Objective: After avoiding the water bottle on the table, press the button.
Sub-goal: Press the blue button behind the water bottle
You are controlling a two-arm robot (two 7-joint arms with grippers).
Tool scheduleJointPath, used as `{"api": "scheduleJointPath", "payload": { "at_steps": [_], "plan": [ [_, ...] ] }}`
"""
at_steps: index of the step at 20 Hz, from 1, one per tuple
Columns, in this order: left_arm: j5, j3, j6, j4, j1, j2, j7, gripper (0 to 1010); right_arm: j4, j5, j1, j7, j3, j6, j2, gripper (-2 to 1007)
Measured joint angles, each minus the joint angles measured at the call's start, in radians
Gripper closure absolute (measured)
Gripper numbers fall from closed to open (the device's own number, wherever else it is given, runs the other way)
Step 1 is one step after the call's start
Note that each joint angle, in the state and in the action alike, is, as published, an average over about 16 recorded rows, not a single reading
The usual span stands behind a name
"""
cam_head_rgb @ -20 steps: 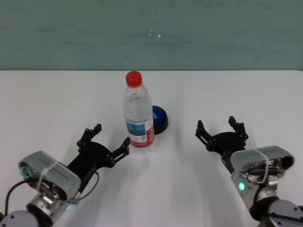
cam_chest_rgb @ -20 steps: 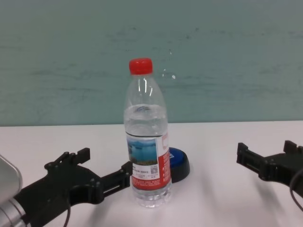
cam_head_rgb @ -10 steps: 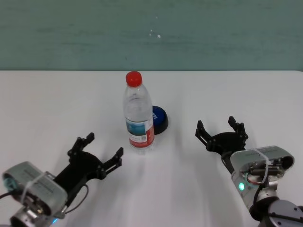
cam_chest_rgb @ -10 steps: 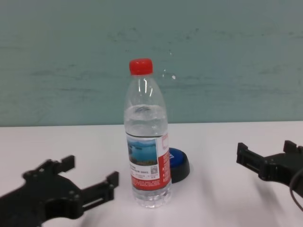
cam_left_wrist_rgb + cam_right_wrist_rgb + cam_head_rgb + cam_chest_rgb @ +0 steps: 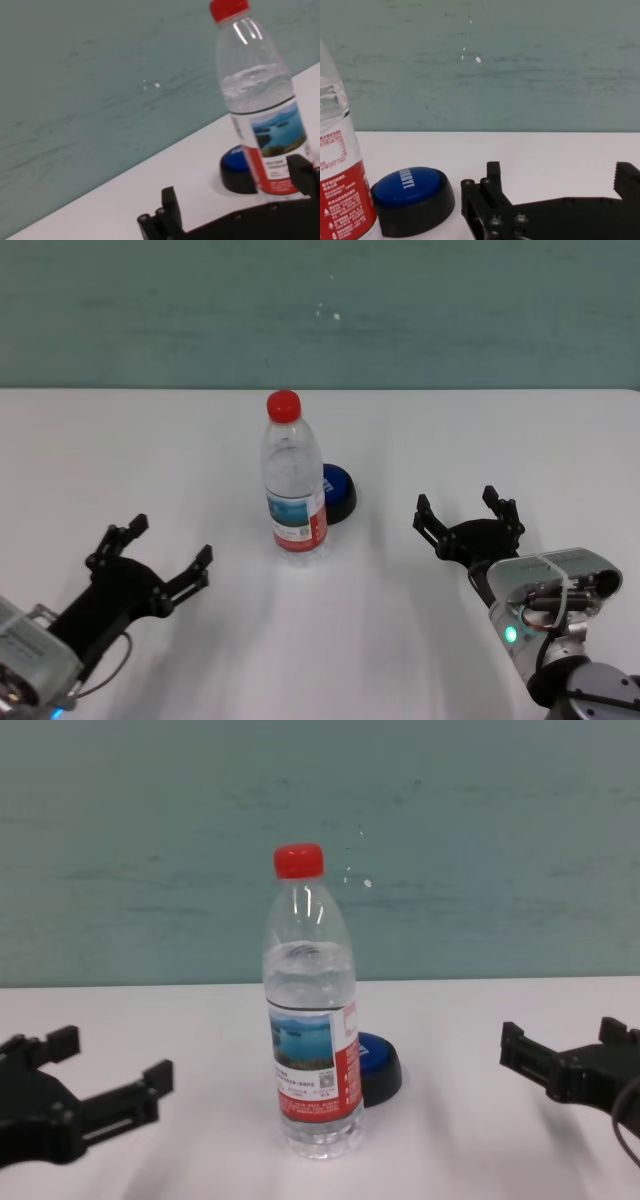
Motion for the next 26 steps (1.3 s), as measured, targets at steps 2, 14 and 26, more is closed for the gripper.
{"api": "scheduleJointPath", "payload": {
  "at_steps": [2,14,26],
  "plan": [
    [-0.008,-0.013,-0.004,0.005,-0.001,0.006,-0.004,10,0.000,0.000,0.000,0.000,0.000,0.000,0.000,1],
    [-0.028,-0.036,-0.026,0.145,-0.112,0.011,-0.029,10,0.000,0.000,0.000,0.000,0.000,0.000,0.000,1],
    [-0.015,0.018,-0.040,0.334,-0.301,-0.026,-0.043,10,0.000,0.000,0.000,0.000,0.000,0.000,0.000,1]
  ]
}}
